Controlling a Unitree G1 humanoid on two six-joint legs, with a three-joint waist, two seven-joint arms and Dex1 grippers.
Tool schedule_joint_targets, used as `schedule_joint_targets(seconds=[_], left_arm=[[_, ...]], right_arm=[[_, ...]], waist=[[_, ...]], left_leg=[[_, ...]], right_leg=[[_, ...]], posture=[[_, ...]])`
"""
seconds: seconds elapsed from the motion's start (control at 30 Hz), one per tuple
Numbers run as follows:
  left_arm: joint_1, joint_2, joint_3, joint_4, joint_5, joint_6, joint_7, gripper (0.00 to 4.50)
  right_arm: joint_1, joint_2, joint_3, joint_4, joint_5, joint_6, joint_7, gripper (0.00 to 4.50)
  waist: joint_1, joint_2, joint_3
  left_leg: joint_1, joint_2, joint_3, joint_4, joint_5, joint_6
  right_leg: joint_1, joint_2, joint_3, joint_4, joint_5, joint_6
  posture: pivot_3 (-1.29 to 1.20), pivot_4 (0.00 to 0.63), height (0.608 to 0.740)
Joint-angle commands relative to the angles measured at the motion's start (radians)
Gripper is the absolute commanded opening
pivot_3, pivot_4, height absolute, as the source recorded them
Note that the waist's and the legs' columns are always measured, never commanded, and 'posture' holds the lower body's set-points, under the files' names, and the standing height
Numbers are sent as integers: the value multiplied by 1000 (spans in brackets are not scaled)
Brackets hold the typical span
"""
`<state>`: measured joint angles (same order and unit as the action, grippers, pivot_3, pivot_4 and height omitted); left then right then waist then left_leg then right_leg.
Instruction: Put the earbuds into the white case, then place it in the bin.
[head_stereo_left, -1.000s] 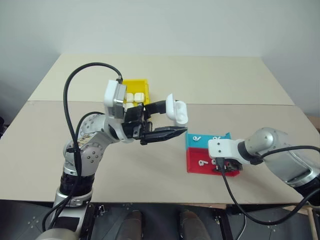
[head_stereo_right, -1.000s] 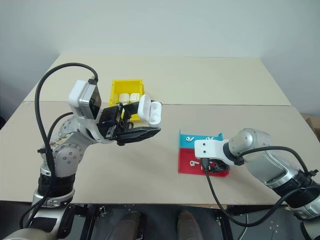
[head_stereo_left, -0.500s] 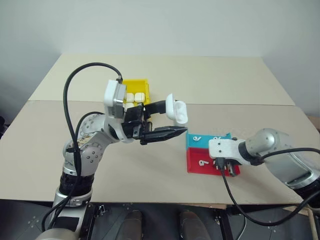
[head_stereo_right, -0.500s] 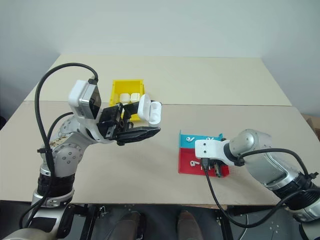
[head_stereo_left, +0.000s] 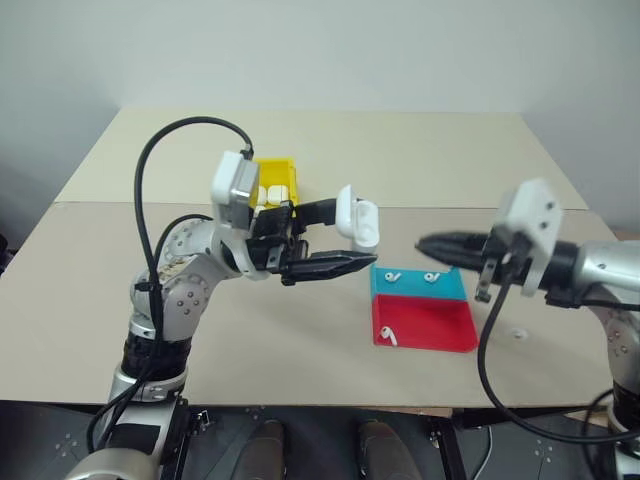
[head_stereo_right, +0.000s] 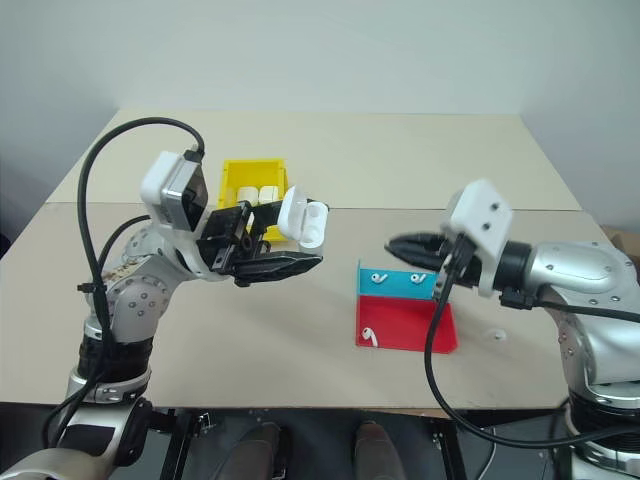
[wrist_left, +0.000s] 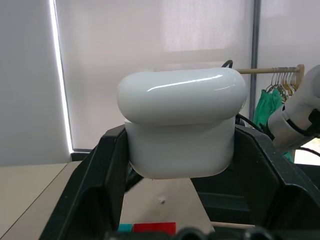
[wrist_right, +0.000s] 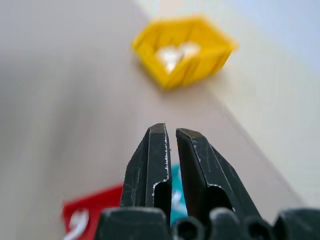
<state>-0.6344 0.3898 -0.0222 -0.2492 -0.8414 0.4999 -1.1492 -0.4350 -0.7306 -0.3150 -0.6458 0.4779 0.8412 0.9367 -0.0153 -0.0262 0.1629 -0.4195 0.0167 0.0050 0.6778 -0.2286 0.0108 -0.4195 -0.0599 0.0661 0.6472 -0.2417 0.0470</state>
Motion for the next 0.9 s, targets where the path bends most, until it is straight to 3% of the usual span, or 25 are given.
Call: schedule_joint_targets(seconds=[0.03, 0.9], left_arm=[[-18, 13, 7, -5, -9, 3, -20, 2792], [74, 54, 44, -96, -57, 32, 44, 2792]], right_arm=[[6, 23, -23, -45, 42, 19, -105, 603], [89, -205, -89, -34, 291, 78, -140, 603]], waist=[[1, 0, 0], [2, 0, 0]], left_leg=[[0, 0, 0, 0, 0, 0], [0, 0, 1, 0, 0, 0]], right_leg=[[0, 0, 0, 0, 0, 0], [0, 0, 0, -1, 0, 0]], posture=[[0, 150, 740], [0, 150, 740]])
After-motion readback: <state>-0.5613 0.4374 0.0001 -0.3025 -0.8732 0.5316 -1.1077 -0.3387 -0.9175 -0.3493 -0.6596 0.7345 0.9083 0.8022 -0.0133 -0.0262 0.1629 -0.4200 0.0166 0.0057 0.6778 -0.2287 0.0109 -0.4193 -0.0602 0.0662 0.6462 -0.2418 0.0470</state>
